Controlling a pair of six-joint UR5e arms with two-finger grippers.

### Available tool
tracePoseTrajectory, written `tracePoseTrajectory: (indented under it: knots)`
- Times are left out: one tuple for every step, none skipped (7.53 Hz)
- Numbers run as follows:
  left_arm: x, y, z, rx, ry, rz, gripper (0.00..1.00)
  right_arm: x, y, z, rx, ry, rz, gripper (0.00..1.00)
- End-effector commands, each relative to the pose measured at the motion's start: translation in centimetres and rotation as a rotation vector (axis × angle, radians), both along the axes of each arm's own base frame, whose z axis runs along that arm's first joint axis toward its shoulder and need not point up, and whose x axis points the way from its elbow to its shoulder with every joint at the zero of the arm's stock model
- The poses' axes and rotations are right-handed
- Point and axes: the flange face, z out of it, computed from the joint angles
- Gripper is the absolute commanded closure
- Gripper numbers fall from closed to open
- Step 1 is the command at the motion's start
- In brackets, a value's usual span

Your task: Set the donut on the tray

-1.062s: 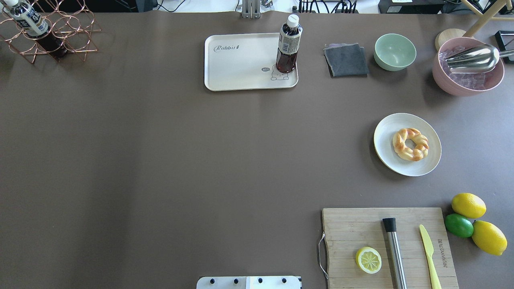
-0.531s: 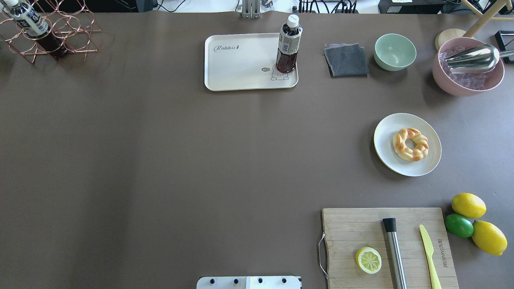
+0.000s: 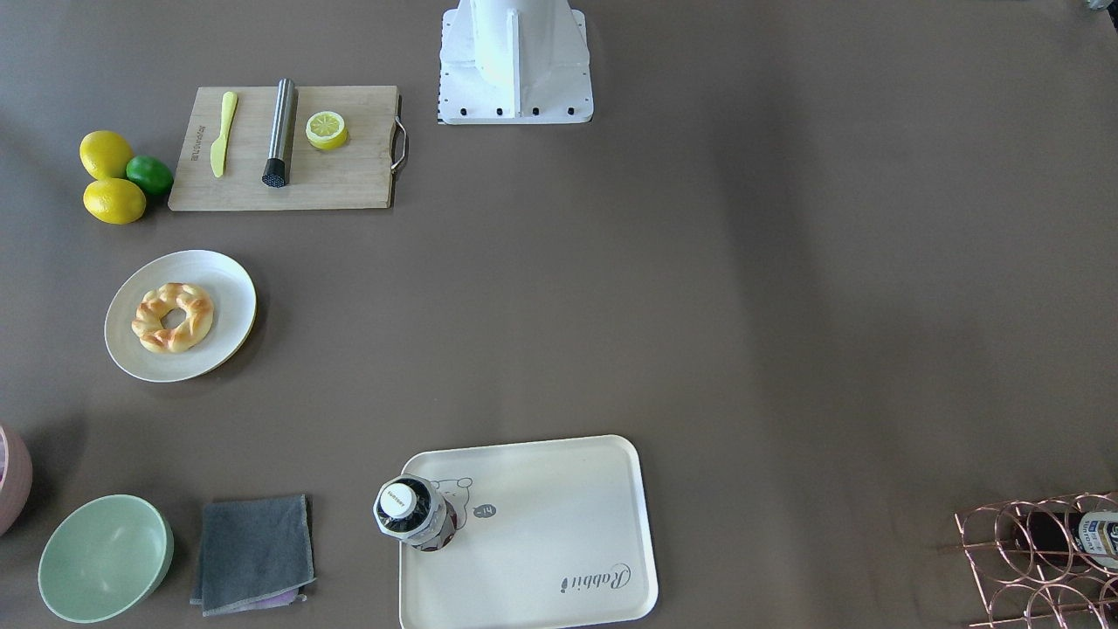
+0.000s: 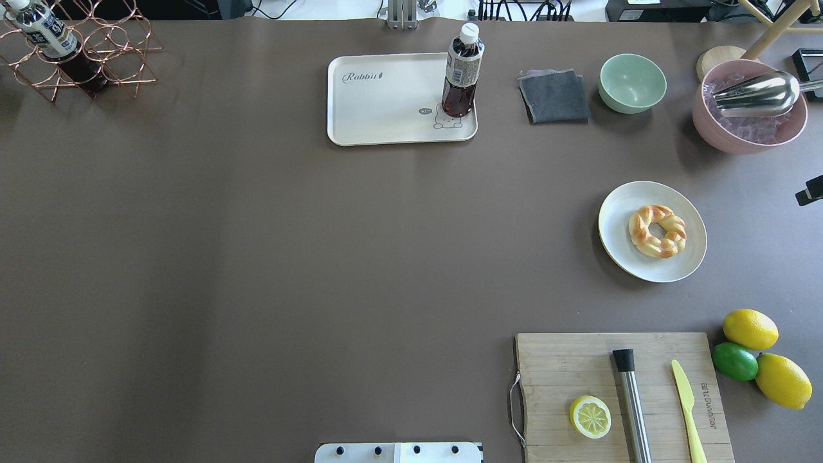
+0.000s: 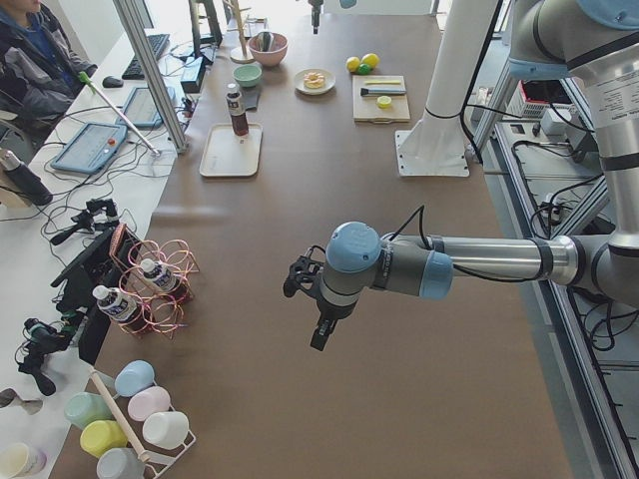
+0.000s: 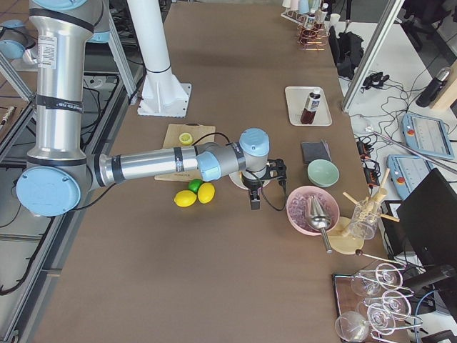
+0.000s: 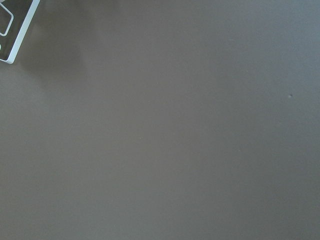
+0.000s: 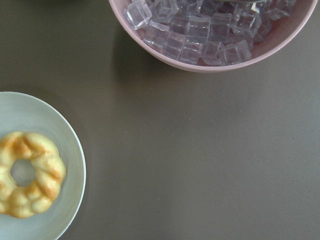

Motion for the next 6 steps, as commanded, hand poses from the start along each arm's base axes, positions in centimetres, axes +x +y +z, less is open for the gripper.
tracePoseTrajectory:
  knots:
    - [0.2,-0.1,0.0,-0.005,0.001,0.002,0.03,-5.2,-1.7,0.7,-0.042,-0.045,0.007,0.01]
    - [0.1,-0.2,-0.1,-0.002,0.001,0.002,0.03,-8.0,-1.6,-0.1,-0.069,-0.064,0.027,0.06]
    - [0.2,-0.5,-0.4,-0.003,0.004,-0.005,0.03,-10.2,-1.2,0.4,-0.081,-0.039,0.051,0.12]
    - [0.1,-0.7,-0.6,-0.016,0.008,-0.027,0.03,-11.6,-1.1,0.9,-0.081,-0.036,0.082,0.18]
    - [0.2,-0.8,-0.7,-0.016,0.010,-0.029,0.03,-12.9,-1.1,1.8,-0.084,-0.043,0.080,0.21]
    - [0.2,-0.8,-0.7,-0.014,0.012,-0.028,0.03,-13.5,-1.3,2.8,-0.064,-0.054,0.074,0.21]
